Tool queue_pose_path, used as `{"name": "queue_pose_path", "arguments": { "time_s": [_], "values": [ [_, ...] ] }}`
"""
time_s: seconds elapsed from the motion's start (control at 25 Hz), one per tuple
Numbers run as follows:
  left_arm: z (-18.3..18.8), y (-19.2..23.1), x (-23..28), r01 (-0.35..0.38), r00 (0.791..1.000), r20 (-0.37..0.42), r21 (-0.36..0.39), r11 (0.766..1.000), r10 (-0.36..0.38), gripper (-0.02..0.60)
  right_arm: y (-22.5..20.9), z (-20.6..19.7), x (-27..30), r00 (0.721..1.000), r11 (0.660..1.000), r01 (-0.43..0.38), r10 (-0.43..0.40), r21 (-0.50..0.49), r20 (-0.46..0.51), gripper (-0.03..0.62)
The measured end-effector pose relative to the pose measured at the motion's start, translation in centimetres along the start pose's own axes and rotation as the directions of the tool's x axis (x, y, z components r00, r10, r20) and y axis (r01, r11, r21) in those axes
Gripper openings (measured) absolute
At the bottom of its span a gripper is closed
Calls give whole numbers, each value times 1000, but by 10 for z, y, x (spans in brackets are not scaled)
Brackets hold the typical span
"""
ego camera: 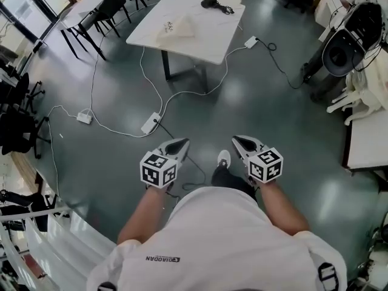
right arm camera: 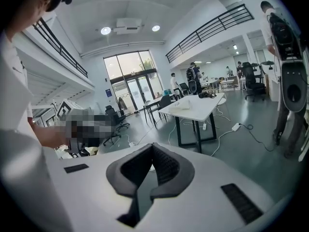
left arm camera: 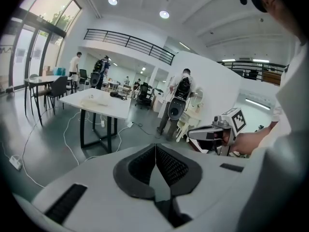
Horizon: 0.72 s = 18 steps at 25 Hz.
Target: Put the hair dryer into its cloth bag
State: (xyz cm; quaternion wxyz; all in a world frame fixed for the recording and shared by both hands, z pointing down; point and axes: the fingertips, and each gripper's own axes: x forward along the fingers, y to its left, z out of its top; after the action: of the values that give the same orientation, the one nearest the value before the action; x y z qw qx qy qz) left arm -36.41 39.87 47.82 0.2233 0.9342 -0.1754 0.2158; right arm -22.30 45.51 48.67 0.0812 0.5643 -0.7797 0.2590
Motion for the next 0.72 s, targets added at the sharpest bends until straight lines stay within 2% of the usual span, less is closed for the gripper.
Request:
{"name": "queue_pose_path", "arguments": {
  "time_s": [0.4, 0.72],
  "values": [
    [65, 33, 80, -56, 998, -5, -34, 998, 56, 29, -96, 58, 44, 999, 999, -33, 33, 7, -2, 21],
    [98, 48, 134, -119, 992, -58, -40, 992, 117, 29, -163, 100, 59, 996, 996, -89, 88, 23, 29, 21]
  ]
}}
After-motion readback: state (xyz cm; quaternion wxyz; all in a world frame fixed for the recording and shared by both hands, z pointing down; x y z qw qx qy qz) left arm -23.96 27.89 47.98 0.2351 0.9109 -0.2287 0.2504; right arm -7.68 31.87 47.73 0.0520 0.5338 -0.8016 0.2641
